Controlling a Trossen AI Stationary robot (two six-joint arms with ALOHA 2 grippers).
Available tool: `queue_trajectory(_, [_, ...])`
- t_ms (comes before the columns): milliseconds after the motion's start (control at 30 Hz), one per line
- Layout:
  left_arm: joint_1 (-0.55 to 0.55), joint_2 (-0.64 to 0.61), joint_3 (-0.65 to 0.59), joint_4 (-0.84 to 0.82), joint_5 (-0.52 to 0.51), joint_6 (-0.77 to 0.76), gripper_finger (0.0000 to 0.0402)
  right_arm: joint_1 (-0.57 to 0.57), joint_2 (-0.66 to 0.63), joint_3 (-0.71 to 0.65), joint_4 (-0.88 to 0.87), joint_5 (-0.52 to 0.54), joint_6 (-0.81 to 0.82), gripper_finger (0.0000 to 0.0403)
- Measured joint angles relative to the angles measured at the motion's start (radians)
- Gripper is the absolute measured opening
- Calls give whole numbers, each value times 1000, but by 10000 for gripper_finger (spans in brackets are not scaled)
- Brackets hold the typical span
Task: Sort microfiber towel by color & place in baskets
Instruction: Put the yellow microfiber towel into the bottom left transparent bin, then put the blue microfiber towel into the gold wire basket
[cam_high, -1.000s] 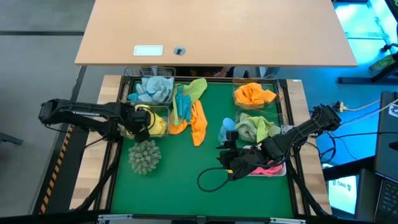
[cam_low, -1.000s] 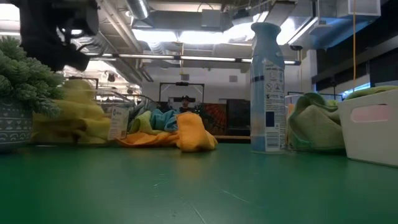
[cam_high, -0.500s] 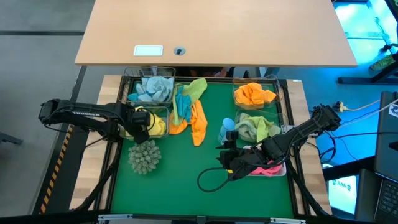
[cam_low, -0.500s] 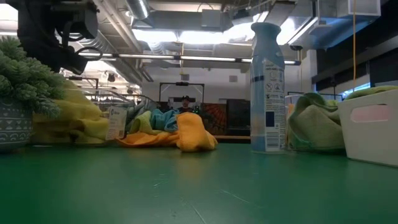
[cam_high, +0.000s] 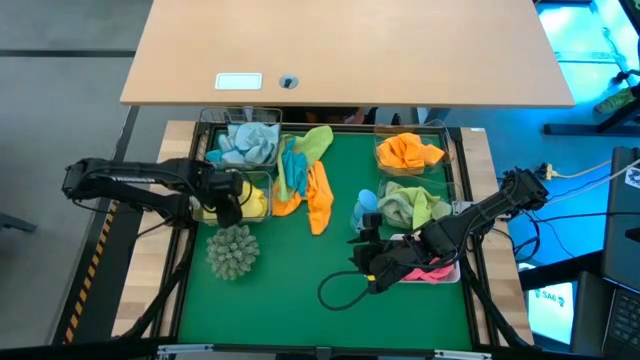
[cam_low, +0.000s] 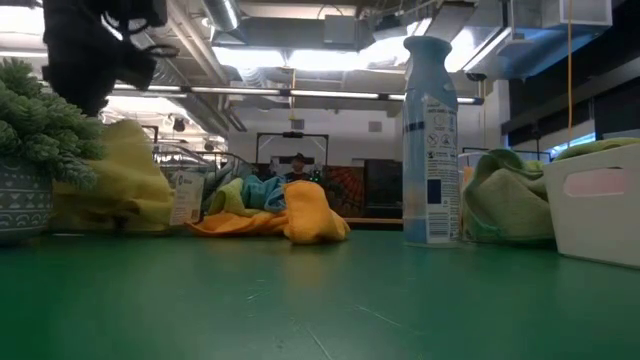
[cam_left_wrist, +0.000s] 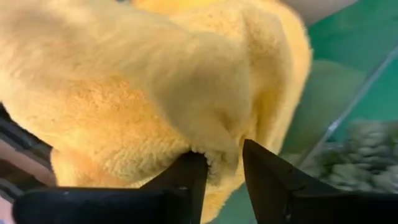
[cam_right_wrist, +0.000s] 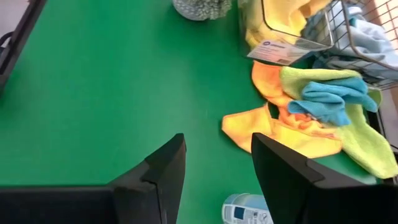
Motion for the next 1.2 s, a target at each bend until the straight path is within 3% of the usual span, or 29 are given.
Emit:
queue_trajectory(300, [0,0,99,-111,0,4,140,0,0,0,0,-17,0,182])
queue_trajectory(567, [0,0,169,-83,59,29,144,0,0,0,-7,-17,-2,182])
queue_trajectory(833, [0,2,198,264,62,100,144,0,-63,-1,-95,-12,40,182])
queue_trajectory(1033, [0,51,198,600,-23,219,144,0,-151,0,-129,20,45,182])
queue_trajectory(1200, [9,146,198,761,-86,311,144,0,-201,0,-180,66,45,182])
